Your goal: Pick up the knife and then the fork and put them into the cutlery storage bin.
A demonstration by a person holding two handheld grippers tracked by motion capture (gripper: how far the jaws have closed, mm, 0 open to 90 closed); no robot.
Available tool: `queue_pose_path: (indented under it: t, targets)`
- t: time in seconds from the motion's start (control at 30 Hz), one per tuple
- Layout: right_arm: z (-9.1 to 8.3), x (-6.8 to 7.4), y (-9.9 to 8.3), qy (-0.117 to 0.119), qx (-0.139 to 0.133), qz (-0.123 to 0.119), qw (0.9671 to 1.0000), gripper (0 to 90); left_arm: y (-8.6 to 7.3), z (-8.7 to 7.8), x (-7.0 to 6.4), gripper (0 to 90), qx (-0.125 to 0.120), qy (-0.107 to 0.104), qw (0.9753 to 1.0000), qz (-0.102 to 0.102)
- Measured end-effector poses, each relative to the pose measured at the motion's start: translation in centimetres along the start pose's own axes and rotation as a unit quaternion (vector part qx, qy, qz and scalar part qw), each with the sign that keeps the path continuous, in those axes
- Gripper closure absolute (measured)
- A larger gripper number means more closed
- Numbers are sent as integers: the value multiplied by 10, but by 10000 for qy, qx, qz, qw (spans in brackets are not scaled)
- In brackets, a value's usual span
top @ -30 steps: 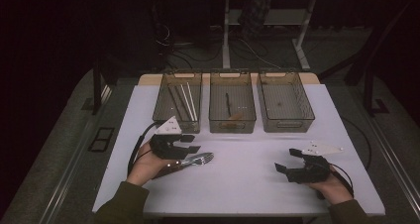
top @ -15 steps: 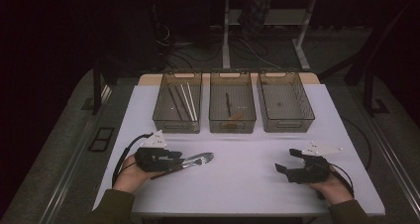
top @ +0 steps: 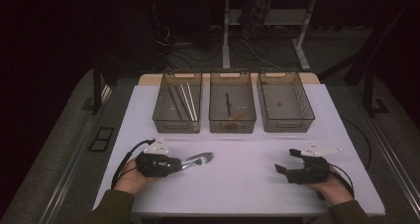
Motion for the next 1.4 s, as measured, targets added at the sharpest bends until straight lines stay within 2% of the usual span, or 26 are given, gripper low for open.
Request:
queue_pose_path:
  t: [0.33, 0.37, 0.67, 0.83, 1.13, 1.2, 1.4]
  targets:
    - [0, 0, 0, 0, 11, -12, 10000, 177, -1, 5, -2, 723, 134, -88, 9998, 94]
    - [0, 0, 0, 3, 10, -10, 10000, 177, -2, 8, -4, 723, 226, -108, 9996, 125]
    - [0, -1, 0, 1, 10, -2, 10000, 177, -5, 8, -7, 686, 154, -110, 9996, 201]
    - [1, 0, 0, 10, 39, -11, 10000, 177, -7, 9, -3, 751, 72, -151, 9998, 72]
    - [1, 1, 0, 5, 73, -54, 10000, 177, -3, 8, -7, 768, 162, -28, 9997, 187]
    - [0, 1, 0, 15, 36, -36, 10000, 177, -1, 8, -9, 768, 152, -104, 9997, 157]
    - [-3, 0, 3, 78, -201, 173, 9996, 177, 12, 5, -15, 769, -2, -115, 9999, -12]
Point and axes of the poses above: each handheld gripper's, and its own axes: z roughly forward along the jaws, y roughly out of its top, x roughly to its left, the point moved 1 cm from there along z, roughly forward along the jaws, and after that the axes turned 11 degrees about y, right-handed, at the moved point
